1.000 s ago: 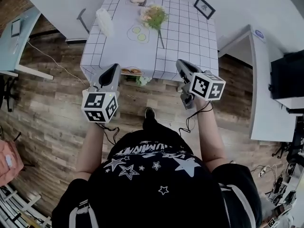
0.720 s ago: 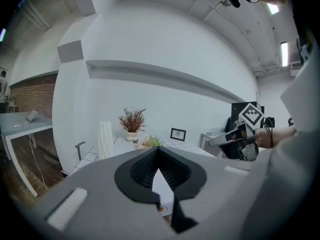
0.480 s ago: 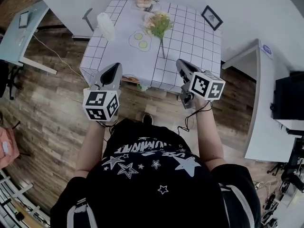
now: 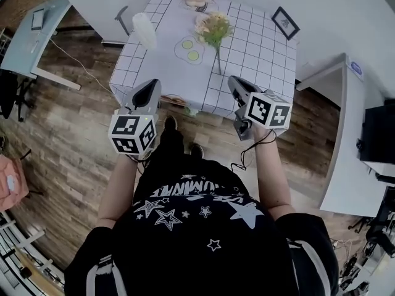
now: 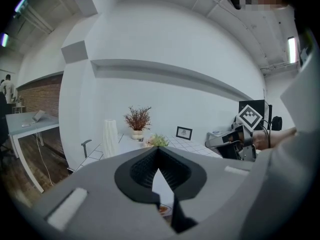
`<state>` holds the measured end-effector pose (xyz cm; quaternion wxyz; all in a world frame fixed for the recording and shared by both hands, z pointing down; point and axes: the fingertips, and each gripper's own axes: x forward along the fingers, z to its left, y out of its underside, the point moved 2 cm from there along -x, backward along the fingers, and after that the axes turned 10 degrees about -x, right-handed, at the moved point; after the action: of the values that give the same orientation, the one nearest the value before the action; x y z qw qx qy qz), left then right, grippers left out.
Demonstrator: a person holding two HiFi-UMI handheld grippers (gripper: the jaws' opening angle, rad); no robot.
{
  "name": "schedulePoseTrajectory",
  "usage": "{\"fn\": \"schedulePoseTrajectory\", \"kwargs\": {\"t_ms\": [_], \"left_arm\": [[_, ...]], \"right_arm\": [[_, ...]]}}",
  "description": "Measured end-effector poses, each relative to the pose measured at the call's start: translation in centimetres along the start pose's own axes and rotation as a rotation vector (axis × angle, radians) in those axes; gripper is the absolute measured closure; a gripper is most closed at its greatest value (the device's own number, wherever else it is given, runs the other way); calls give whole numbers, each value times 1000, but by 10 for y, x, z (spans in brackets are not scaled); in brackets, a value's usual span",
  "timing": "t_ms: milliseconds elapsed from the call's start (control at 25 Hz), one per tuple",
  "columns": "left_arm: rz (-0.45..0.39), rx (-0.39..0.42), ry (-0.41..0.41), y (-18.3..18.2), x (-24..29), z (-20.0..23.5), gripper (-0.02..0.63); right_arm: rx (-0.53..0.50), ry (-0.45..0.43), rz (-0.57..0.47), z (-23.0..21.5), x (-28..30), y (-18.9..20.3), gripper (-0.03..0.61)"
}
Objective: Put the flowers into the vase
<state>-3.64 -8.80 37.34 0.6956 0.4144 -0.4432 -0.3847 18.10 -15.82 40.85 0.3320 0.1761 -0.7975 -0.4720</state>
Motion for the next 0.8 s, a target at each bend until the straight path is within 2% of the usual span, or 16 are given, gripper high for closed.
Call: {"fn": "schedulePoseTrajectory", "kwargs": {"t_ms": [320,800], "left_arm": [[1,-18,22,-2,30,18,604],[46,-54,37,-11,75,84,604]], "right_arm": [[3,46,29,-15,17,-4,569],[-35,90,56,-28,92,-25,569]]}}
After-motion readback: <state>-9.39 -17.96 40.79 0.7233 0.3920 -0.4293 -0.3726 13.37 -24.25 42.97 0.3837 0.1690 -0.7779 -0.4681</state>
